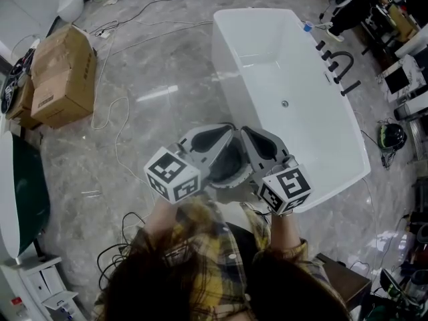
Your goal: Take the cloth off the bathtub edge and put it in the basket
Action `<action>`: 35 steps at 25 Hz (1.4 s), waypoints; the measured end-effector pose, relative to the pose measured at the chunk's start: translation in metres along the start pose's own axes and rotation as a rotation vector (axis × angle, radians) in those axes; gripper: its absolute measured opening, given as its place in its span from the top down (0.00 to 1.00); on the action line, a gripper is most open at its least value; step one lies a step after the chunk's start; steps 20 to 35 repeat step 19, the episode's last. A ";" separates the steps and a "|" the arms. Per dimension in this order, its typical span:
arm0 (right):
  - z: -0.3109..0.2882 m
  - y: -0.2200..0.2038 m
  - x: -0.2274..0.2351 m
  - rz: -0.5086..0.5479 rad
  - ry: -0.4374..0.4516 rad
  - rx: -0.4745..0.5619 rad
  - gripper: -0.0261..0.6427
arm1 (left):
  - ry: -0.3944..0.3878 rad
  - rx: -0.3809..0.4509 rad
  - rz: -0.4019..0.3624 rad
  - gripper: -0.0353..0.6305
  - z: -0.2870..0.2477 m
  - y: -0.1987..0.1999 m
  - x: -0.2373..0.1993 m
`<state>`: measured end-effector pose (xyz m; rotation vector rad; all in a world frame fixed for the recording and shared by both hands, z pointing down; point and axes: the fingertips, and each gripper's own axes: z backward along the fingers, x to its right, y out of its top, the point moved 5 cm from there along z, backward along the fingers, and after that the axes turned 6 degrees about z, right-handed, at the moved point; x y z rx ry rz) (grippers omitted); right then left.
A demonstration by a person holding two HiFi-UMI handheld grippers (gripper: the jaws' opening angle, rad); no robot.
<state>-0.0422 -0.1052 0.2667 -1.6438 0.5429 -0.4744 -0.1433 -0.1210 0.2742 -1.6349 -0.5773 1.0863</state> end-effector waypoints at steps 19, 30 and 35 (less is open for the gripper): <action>0.001 0.003 -0.002 0.016 -0.014 -0.004 0.94 | -0.015 0.002 -0.011 0.92 -0.002 0.004 -0.003; 0.001 0.003 -0.002 0.016 -0.014 -0.004 0.94 | -0.015 0.002 -0.011 0.92 -0.002 0.004 -0.003; 0.001 0.003 -0.002 0.016 -0.014 -0.004 0.94 | -0.015 0.002 -0.011 0.92 -0.002 0.004 -0.003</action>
